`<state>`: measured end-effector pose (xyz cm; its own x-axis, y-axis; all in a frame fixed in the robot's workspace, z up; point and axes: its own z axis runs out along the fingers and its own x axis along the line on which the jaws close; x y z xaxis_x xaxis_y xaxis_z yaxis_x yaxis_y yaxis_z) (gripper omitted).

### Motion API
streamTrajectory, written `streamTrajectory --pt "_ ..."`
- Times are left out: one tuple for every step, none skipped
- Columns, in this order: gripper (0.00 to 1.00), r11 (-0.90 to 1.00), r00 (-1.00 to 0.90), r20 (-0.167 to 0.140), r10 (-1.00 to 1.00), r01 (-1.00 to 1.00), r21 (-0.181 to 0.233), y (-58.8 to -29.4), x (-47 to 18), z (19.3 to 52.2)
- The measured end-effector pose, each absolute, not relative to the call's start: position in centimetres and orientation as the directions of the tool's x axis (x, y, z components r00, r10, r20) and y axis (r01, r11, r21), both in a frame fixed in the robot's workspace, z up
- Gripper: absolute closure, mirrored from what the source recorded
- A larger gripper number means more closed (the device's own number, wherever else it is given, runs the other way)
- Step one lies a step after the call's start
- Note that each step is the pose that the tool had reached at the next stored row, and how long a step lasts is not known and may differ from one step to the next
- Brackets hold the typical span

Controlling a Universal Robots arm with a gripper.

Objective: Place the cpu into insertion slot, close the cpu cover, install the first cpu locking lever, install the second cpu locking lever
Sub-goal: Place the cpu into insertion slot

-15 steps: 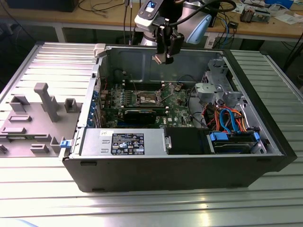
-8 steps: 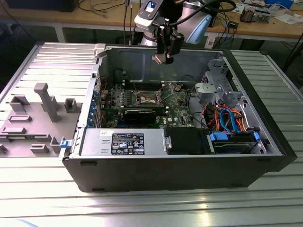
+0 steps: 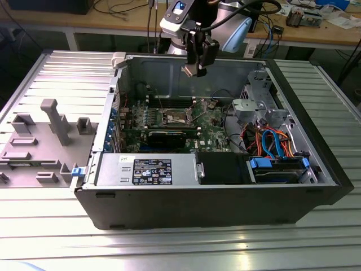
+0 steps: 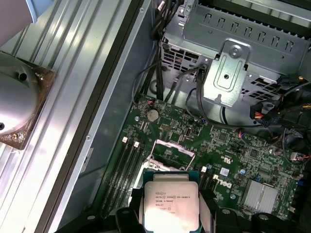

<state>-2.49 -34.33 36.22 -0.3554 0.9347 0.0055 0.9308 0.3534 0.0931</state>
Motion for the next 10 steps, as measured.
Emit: streamTrajectory --pt "0.46 0.352 -0.354 0.005 0.935 0.931 0.093 -34.33 -2.49 36.22" --pt "0.46 0.352 -0.354 0.006 0.935 0.931 0.093 -34.33 -2.49 36.21" --pt "0.46 0.351 -0.353 0.005 0.936 0.932 0.093 -34.33 -2.49 36.21" --pt "0.46 0.350 -0.352 0.006 0.936 0.932 0.093 -34.33 -2.49 36.21" --pt "0.46 0.349 -0.351 0.006 0.936 0.932 0.093 -34.33 -2.49 36.21" --pt "0.46 0.348 -0.350 0.005 0.937 0.933 0.093 -34.33 -2.49 36.21" --pt "0.46 0.347 -0.349 0.005 0.937 0.933 0.093 -34.33 -2.49 36.21" --pt "0.46 0.346 -0.348 0.005 0.937 0.934 0.093 -34.33 -2.49 36.21" --pt "0.46 0.346 -0.348 0.005 0.937 0.934 0.093 -34.33 -2.49 36.20" --pt "0.46 0.344 -0.346 0.005 0.938 0.934 0.093 -34.33 -2.49 36.16"
